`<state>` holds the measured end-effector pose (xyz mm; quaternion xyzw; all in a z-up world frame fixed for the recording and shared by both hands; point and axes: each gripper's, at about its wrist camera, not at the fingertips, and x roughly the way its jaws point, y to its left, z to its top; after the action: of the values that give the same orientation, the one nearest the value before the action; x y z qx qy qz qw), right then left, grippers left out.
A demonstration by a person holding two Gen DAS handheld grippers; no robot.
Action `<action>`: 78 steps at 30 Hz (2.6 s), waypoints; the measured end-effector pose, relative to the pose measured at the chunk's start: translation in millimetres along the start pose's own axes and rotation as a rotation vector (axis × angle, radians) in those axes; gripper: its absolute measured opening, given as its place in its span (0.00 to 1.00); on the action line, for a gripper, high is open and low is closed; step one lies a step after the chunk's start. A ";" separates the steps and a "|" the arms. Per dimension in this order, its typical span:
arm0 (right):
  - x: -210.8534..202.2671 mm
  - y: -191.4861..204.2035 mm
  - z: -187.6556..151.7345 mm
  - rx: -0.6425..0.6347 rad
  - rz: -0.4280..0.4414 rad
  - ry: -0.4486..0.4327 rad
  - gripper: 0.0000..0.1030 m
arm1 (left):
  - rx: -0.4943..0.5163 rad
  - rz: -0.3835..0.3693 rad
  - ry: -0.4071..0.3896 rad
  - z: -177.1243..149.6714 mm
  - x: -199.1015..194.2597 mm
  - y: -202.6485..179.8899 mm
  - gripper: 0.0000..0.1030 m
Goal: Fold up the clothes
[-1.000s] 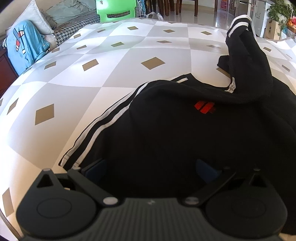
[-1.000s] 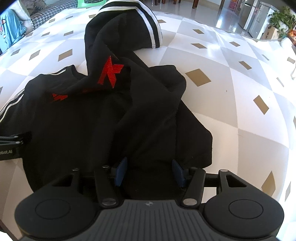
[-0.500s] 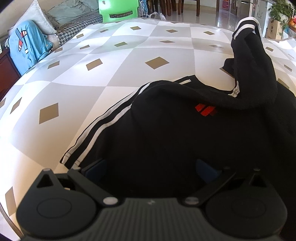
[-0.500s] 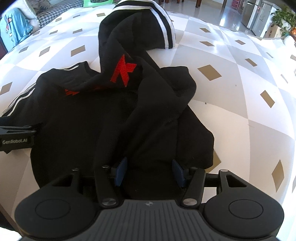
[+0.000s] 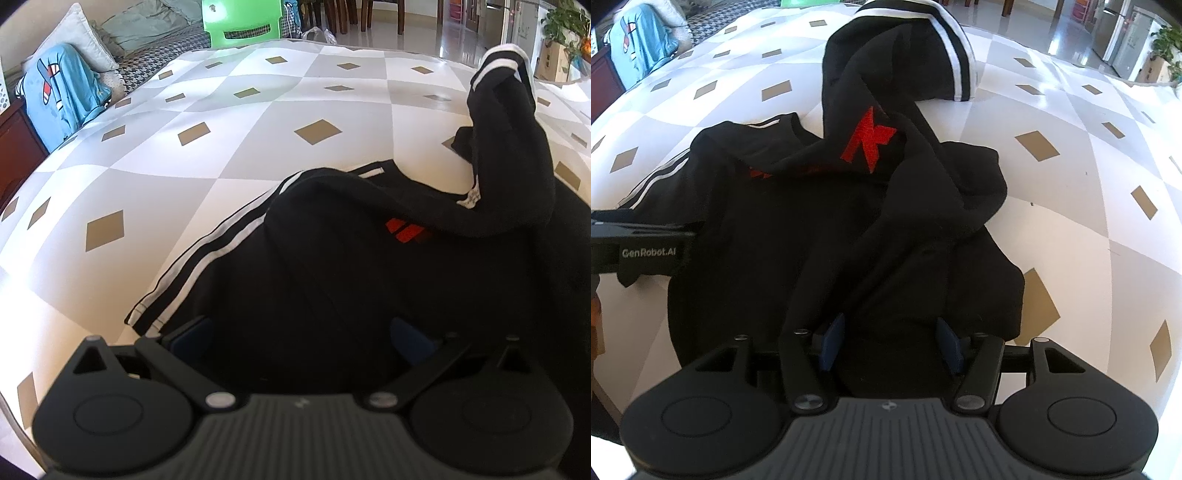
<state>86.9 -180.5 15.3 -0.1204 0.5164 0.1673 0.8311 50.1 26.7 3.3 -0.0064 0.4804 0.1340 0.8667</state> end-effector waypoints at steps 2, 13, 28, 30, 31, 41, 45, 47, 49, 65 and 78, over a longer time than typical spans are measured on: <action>0.2 2.3 -0.3 -0.006 0.004 0.001 0.55 | 0.001 -0.002 -0.003 0.5 -0.5 -1.1 1.00; 5.8 13.8 2.6 -0.028 0.024 0.011 0.55 | 0.017 -0.005 0.003 1.8 3.5 -8.3 1.00; -13.3 -1.9 21.2 0.022 0.083 0.000 0.55 | 0.028 -0.016 0.008 4.2 9.4 -12.4 1.00; -15.8 -2.6 27.1 0.013 0.079 -0.003 0.55 | 0.029 -0.020 0.008 4.5 10.1 -12.1 1.00; -17.2 -3.5 30.4 0.011 0.080 -0.005 0.55 | 0.029 -0.022 0.009 4.7 10.5 -11.9 1.00; -30.4 -41.4 57.8 0.023 0.091 -0.036 0.55 | 0.031 -0.036 0.020 11.8 17.3 -8.6 1.00; -21.8 -66.6 60.1 0.079 0.089 -0.029 0.55 | 0.084 -0.009 0.023 20.6 20.6 -12.9 1.00; -14.8 -78.3 61.4 0.120 0.096 -0.025 0.55 | 0.112 0.006 0.025 25.2 22.3 -15.2 1.00; -8.4 -88.4 63.4 0.158 0.099 -0.022 0.55 | 0.140 0.021 0.026 29.8 24.0 -17.5 1.00; 26.2 -94.7 87.5 0.202 0.043 -0.074 0.55 | 0.149 0.050 0.094 81.9 59.6 5.9 1.00; 44.9 -82.0 92.4 0.114 -0.044 -0.084 0.59 | 0.007 0.005 0.117 85.3 67.8 20.6 1.00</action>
<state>213.9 -214.1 17.7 -0.0773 0.4872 0.1241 0.8610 150.1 73.8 -4.9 -0.0098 0.5309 0.1340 0.8367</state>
